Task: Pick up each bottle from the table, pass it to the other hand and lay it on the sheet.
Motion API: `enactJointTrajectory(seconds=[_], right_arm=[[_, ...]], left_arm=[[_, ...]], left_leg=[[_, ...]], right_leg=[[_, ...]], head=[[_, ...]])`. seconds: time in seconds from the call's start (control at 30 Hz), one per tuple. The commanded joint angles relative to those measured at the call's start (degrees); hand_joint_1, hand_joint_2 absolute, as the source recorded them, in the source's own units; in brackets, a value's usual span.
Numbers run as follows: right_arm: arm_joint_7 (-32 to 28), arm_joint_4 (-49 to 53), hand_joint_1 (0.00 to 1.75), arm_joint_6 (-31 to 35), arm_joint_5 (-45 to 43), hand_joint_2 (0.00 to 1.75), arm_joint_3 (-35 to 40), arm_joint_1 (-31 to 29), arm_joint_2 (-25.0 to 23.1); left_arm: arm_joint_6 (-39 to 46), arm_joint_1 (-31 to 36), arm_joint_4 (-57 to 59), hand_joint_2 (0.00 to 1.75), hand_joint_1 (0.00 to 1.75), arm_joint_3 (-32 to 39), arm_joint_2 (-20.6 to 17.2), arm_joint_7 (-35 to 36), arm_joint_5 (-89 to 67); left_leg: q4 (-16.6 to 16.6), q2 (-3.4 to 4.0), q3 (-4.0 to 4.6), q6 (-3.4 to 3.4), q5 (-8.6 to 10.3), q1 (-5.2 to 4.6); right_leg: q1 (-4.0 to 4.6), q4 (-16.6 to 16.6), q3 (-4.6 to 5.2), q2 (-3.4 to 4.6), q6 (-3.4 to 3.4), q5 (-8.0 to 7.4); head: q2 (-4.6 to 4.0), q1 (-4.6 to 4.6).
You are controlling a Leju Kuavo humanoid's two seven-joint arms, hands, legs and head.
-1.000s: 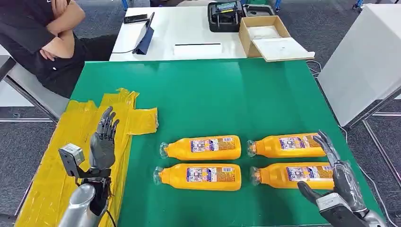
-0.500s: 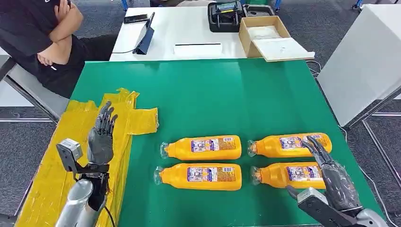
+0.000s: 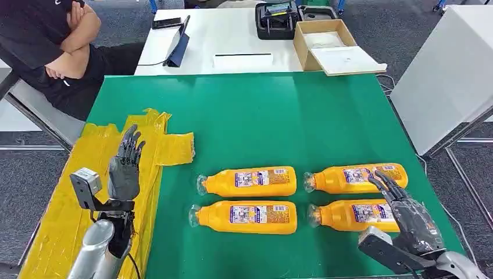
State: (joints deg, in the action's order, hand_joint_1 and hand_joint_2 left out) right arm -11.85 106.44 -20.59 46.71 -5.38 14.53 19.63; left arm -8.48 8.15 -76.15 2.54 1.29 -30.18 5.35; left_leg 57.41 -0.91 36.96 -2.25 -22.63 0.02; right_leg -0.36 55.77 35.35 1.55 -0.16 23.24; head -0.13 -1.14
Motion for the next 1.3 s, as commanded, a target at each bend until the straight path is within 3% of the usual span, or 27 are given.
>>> enactJointTrajectory(seconds=[0.03, 0.57, 0.83, 1.03, 1.3], right_arm=[[0.26, -10.37, 0.00, -2.19, -1.27, 1.75, 3.90, -5.89, 6.81], [1.43, -20.67, 0.00, -3.60, -3.56, 1.75, 8.93, -12.14, 12.10], [1.21, -25.09, 0.00, -3.81, -5.42, 1.75, 10.76, -11.97, 14.62], [2.16, -24.30, 0.00, -6.27, -8.76, 1.75, 12.29, -9.59, 19.28], [2.17, -24.09, 0.00, -6.34, -9.10, 1.75, 12.12, -9.27, 19.74]], left_arm=[[0.43, 1.07, 0.92, 0.00, 0.00, 0.10, -0.34, 0.64, 0.68], [0.62, 1.55, 2.35, 0.00, 0.00, -0.35, -1.34, 0.62, 1.84], [0.65, 3.00, 4.94, 0.00, 0.00, -1.63, -2.39, -0.21, 3.42], [1.26, 3.08, 4.98, 0.00, 0.00, -2.08, -3.37, -0.35, 5.07], [1.28, 3.17, 5.20, 0.00, 0.00, -2.07, -3.43, -0.37, 5.14]], left_leg=[[0.02, 0.15, -0.27, 0.11, -0.08, -0.01], [0.01, 0.12, -0.31, 0.13, -0.09, 0.00], [-0.02, -0.03, -0.33, 0.11, -0.04, 0.00], [0.00, -0.02, -0.29, 0.12, -0.07, -0.04], [0.00, 0.00, -0.29, 0.11, -0.08, -0.01]], right_leg=[[0.01, -0.07, -0.28, -0.03, 0.02, 0.02], [-0.01, -0.05, -0.32, -0.05, 0.00, 0.05], [0.00, -0.10, -0.38, -0.22, 0.02, 0.05], [-0.04, -0.03, -0.33, -0.21, 0.01, 0.09], [-0.02, -0.06, -0.33, -0.18, 0.00, 0.06]], head=[[0.00, 0.00], [0.00, -0.02], [0.00, 0.00], [0.00, -0.02], [0.00, -0.02]])
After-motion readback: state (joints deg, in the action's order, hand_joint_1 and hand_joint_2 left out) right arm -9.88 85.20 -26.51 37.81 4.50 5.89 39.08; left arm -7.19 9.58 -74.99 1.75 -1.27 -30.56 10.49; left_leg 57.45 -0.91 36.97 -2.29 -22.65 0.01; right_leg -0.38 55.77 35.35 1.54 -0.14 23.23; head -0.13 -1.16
